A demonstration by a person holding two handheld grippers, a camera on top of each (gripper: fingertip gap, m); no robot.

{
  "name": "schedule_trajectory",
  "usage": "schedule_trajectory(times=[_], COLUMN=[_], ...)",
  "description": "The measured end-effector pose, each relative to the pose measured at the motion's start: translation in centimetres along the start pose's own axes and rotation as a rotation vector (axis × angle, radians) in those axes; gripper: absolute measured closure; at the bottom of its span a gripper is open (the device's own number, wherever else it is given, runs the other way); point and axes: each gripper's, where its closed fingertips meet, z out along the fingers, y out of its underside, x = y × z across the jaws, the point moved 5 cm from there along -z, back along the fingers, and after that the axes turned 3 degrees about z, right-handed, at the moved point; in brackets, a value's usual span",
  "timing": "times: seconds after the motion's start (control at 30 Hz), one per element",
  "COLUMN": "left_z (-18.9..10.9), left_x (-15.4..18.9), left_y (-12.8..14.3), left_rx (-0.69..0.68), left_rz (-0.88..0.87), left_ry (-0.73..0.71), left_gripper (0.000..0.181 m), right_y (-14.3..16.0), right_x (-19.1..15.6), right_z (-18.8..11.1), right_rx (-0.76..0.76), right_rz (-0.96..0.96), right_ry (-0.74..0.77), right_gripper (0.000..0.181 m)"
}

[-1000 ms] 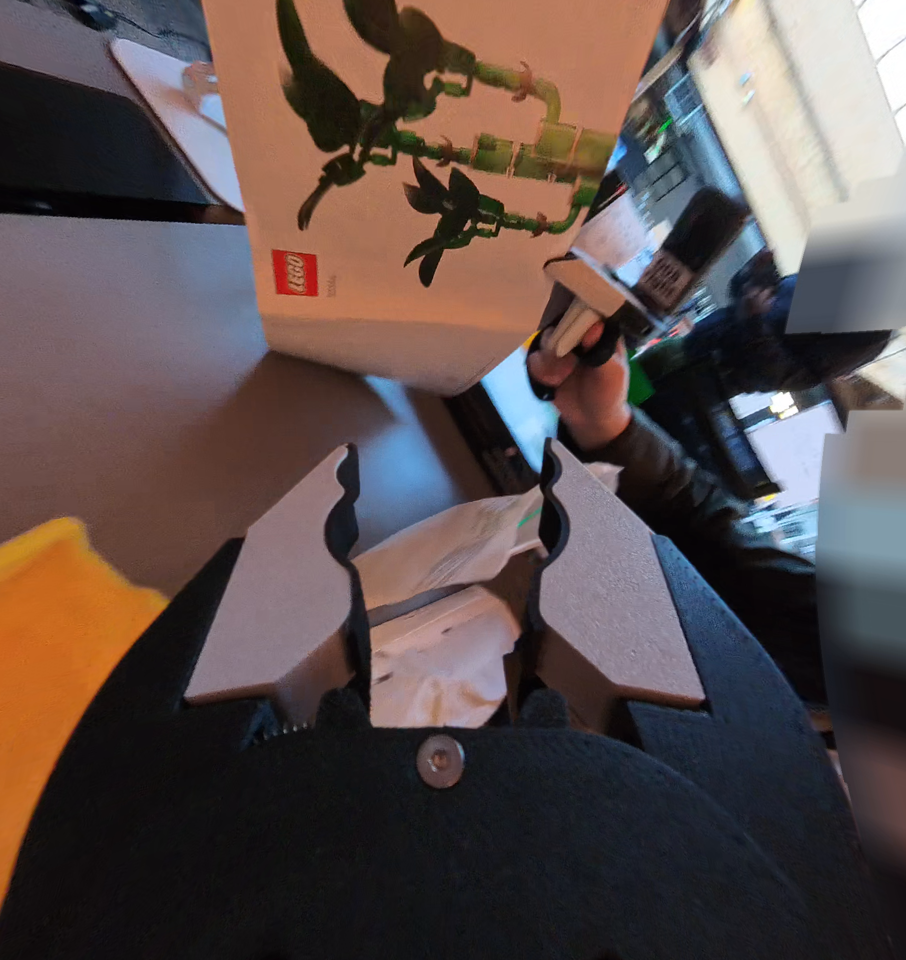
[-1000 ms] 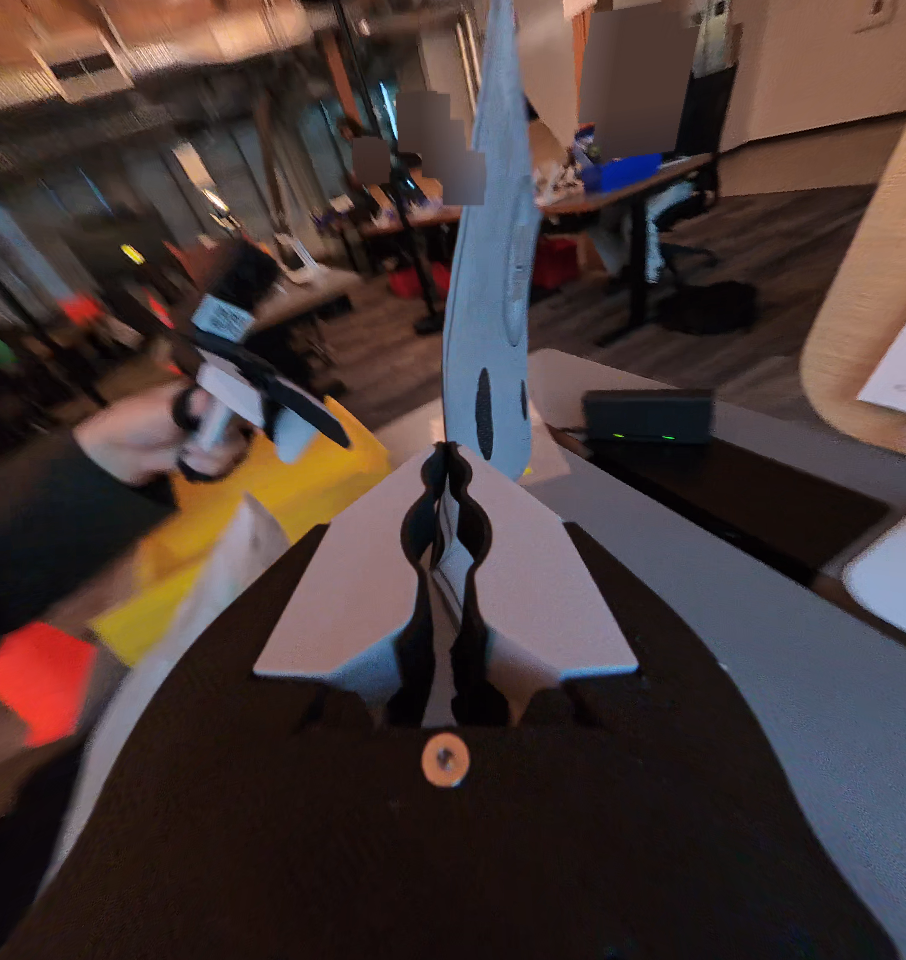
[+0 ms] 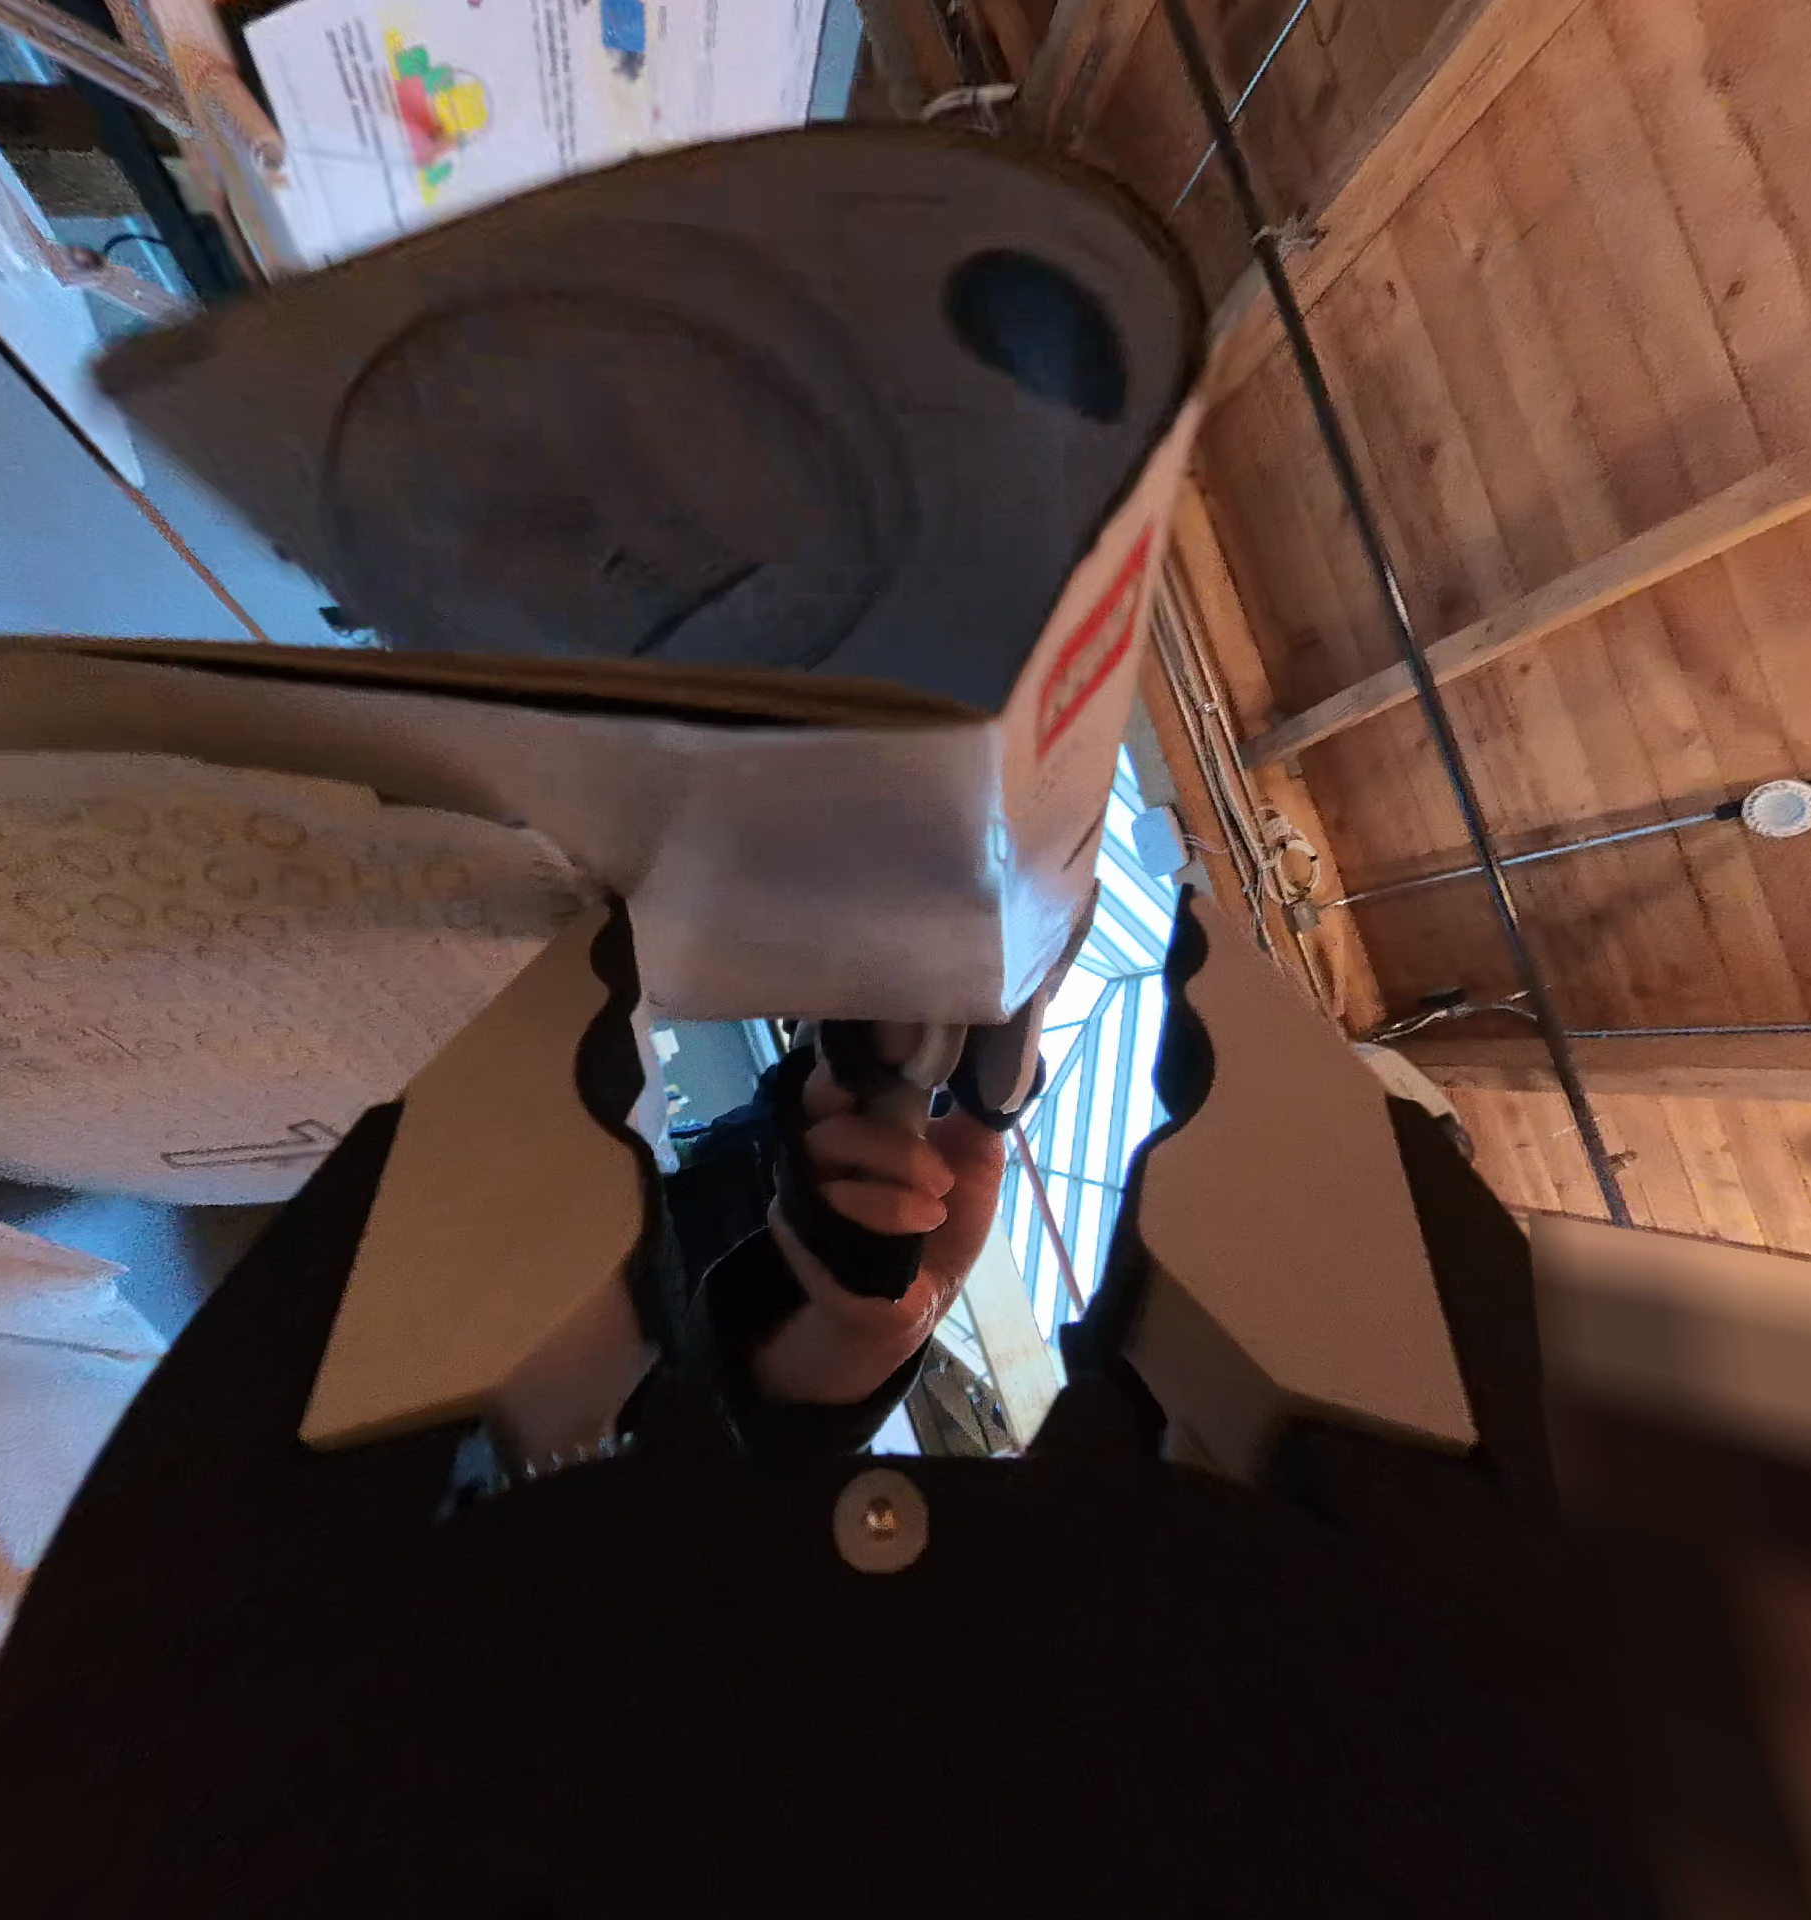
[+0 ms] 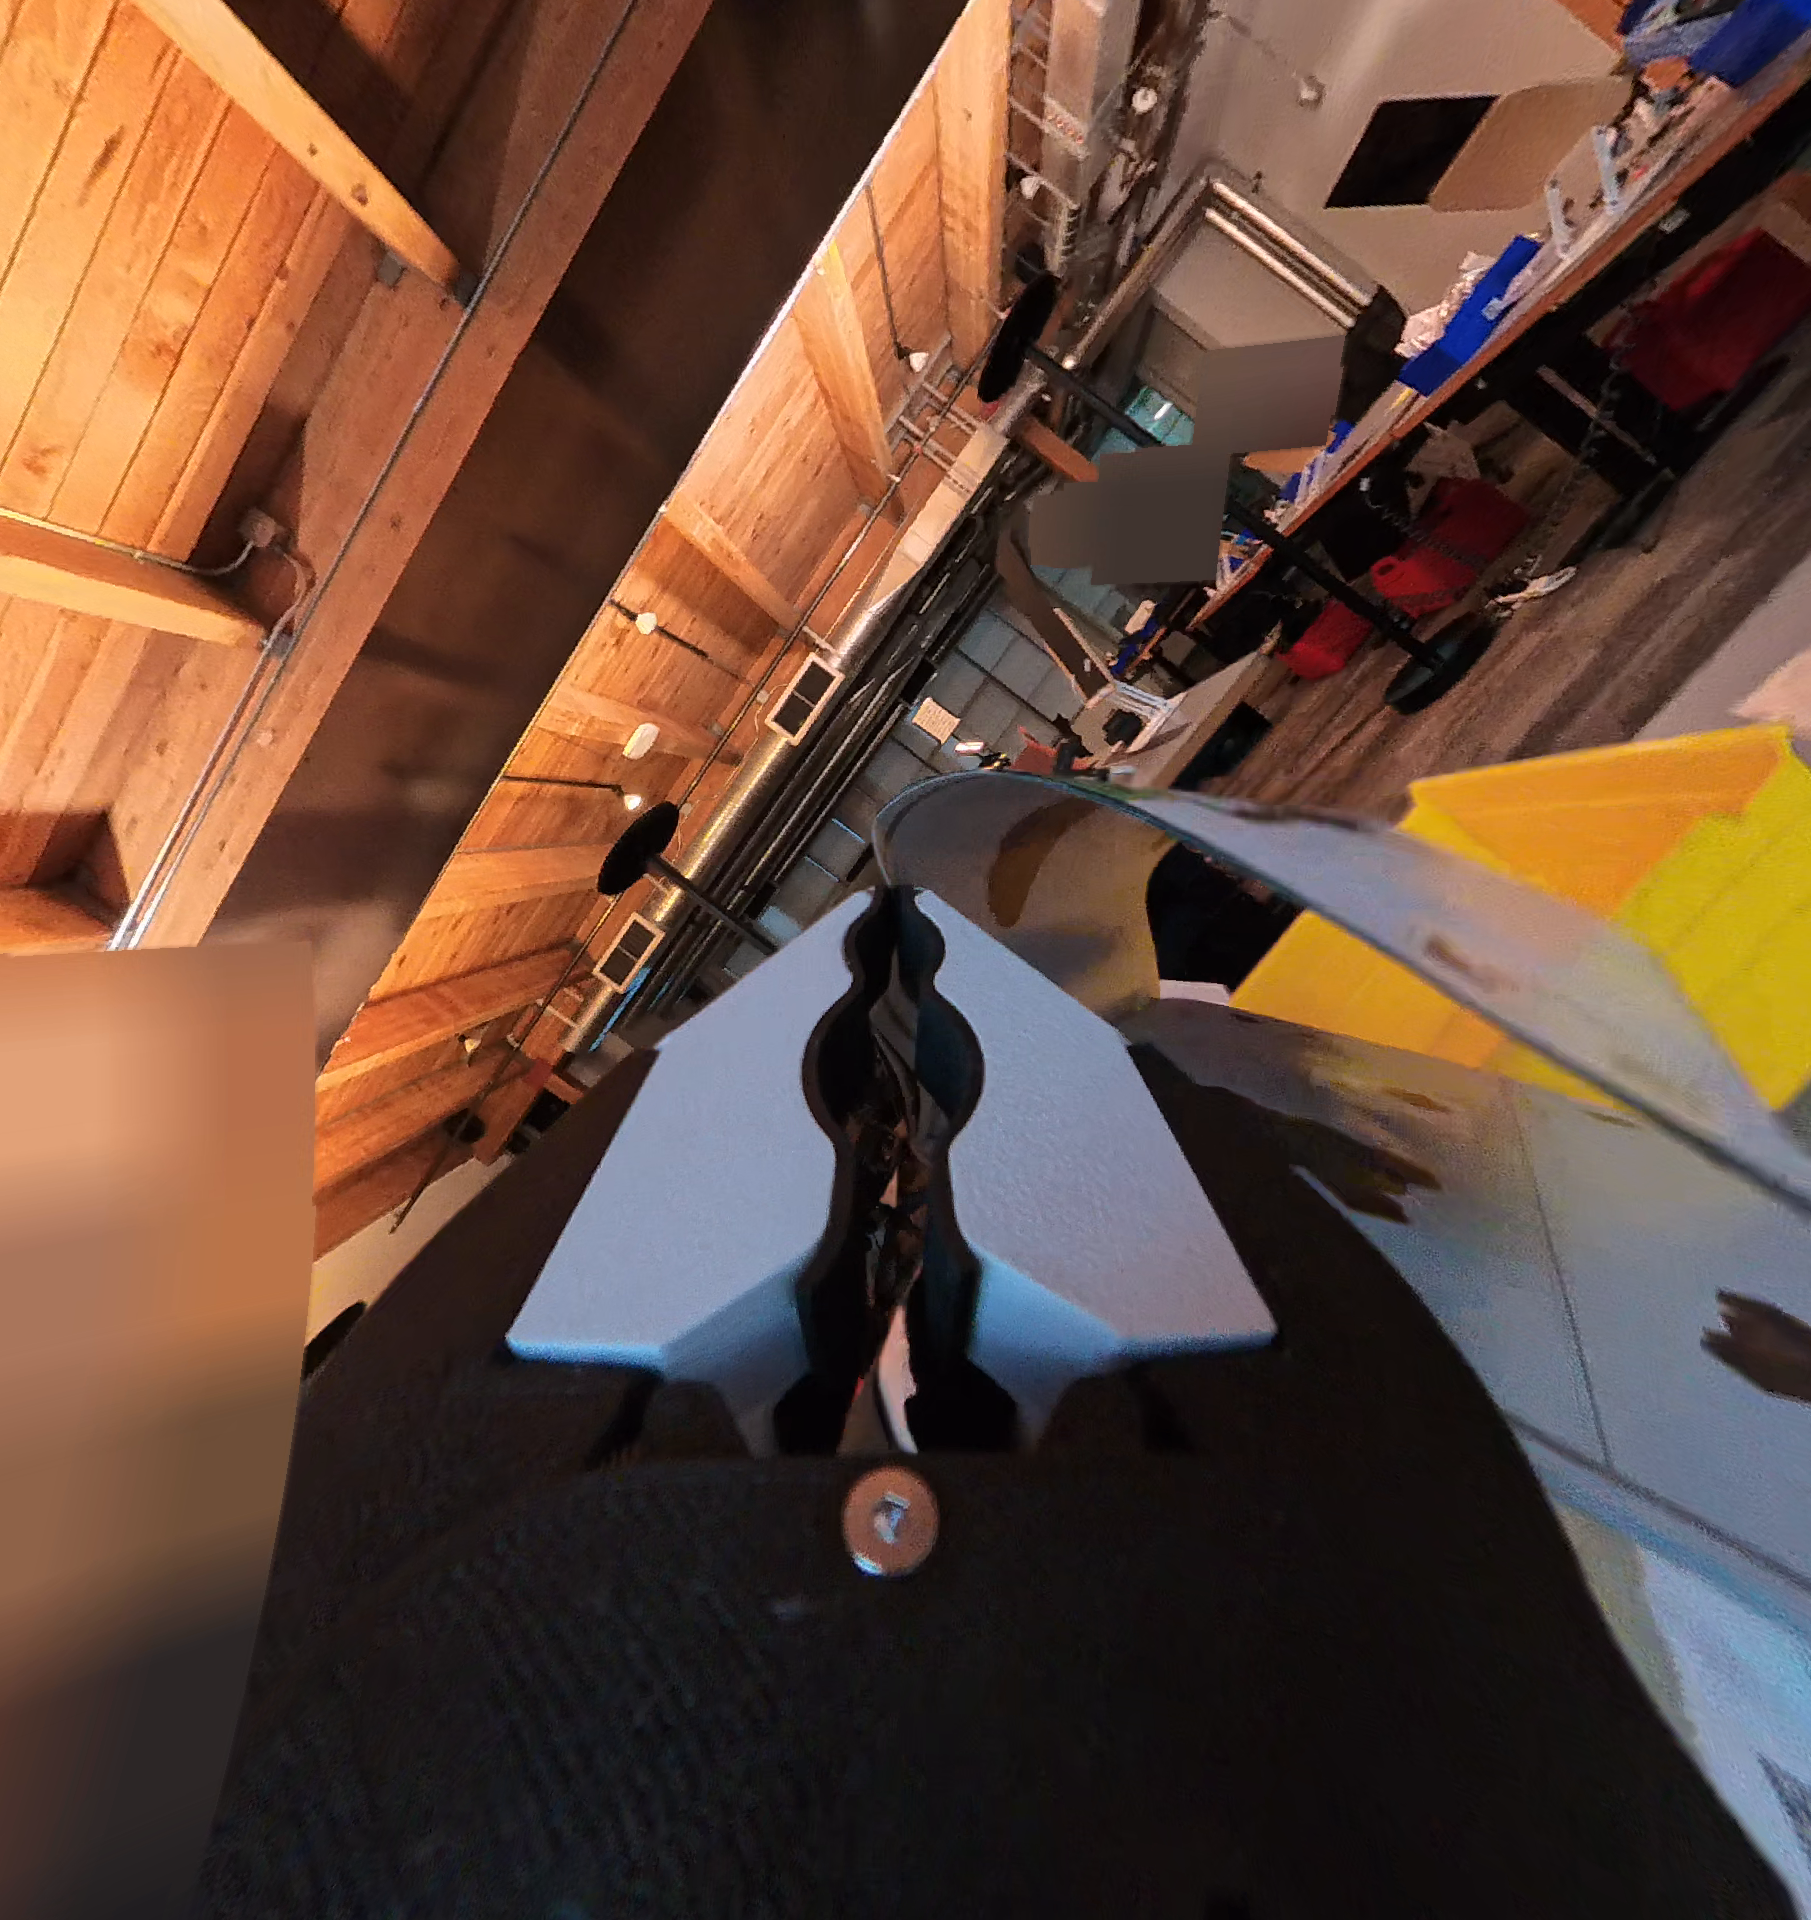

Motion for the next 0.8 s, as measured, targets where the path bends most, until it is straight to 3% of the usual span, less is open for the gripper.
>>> schedule_trajectory(times=[0.13, 0.3, 0.4, 0.6, 0.8], left_z=[-0.5, -2.2, -3.1, -3.8, -5.0], left_x=[-0.6, -1.4, -1.2, -1.1, -1.7], left_y=[1.0, 2.7, 4.1, 5.6, 6.9], left_rx=[-0.017, -0.080, -0.123, -0.150, -0.097], left_rz=[-0.005, 0.034, 0.108, 0.123, 0.109], left_ry=[-0.039, -0.111, -0.161, -0.153, -0.169], left_gripper=[0.096, 0.122, 0.118, 0.117, 0.111], right_y=[1.3, 5.1, 6.5, 7.5, 8.0], right_x=[1.4, 2.7, 2.5, 0.0, 0.4], right_z=[-2.2, -4.9, -5.3, -4.3, -5.7], right_rx=[0.068, 0.116, 0.128, 0.117, 0.177], right_rz=[0.031, 0.206, 0.331, 0.370, 0.450], right_ry=[0.074, 0.078, 0.023, -0.080, -0.111], right_gripper=[0.181, 0.181, 0.181, 0.181, 0.181])
